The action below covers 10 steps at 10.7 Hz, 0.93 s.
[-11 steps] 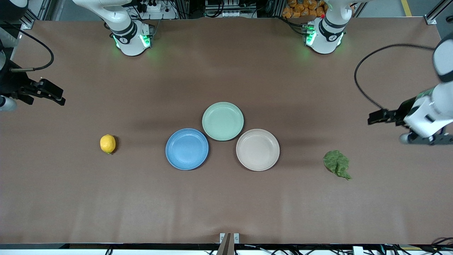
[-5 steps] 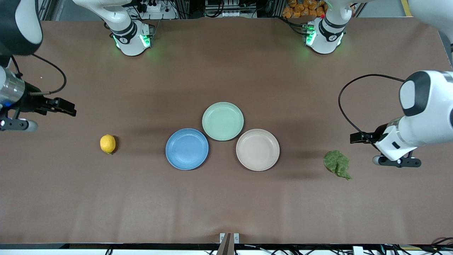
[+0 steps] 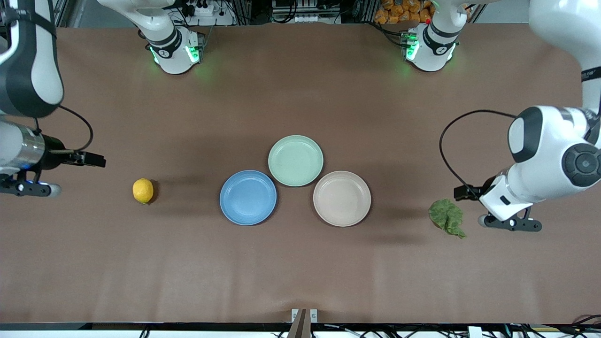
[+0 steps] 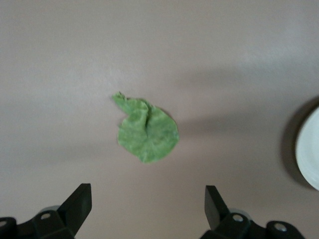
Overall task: Place lemon and lettuce in plates
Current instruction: 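Move the right gripper toward the lemon while the left gripper approaches the lettuce, then lower the right gripper onto the lemon while the left gripper lowers onto lettuce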
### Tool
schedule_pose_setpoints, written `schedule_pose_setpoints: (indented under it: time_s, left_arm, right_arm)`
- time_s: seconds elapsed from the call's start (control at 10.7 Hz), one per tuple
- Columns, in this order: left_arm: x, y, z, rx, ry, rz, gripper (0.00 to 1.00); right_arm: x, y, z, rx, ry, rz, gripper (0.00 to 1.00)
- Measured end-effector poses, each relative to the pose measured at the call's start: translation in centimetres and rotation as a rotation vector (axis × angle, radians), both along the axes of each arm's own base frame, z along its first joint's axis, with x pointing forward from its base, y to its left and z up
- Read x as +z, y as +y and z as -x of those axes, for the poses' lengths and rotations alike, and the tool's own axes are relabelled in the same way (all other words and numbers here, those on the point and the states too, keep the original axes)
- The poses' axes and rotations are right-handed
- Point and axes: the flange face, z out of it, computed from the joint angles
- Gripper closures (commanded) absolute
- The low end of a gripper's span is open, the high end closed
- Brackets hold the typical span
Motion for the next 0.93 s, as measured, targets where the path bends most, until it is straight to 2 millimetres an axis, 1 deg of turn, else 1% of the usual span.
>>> schedule_pose_setpoints:
  time_s: [0.09, 0.19, 0.37, 0.56, 0.75, 0.93]
  left_arm:
    - [-1.7, 0.1, -0.6, 0.001, -0.010, 0.003, 0.00]
    - [-4.0, 0.2, -0.9, 0.003, -0.004, 0.006, 0.00]
    - [-7.9, 0.8, -1.6, 0.071, 0.002, 0.004, 0.00]
    - [-10.3, 2.2, -2.0, 0.157, -0.005, -0.001, 0.00]
    - [-11.8, 3.5, -2.3, 0.197, -0.010, 0.000, 0.00]
    - [-13.8, 3.4, -2.5, 0.251, -0.019, 0.004, 0.00]
  right_arm:
    - [-1.7, -0.3, -0.5, -0.004, 0.015, 0.001, 0.00]
    - [-3.5, -0.6, -1.1, -0.008, 0.027, 0.002, 0.00]
    - [-6.1, -0.9, -1.9, -0.013, 0.038, 0.004, 0.00]
    - [-7.6, -1.2, -2.3, -0.016, 0.045, 0.005, 0.00]
    - [-9.1, -1.5, -3.0, -0.019, 0.031, 0.007, 0.00]
    - [-10.8, -1.5, -3.6, -0.017, 0.010, 0.009, 0.00]
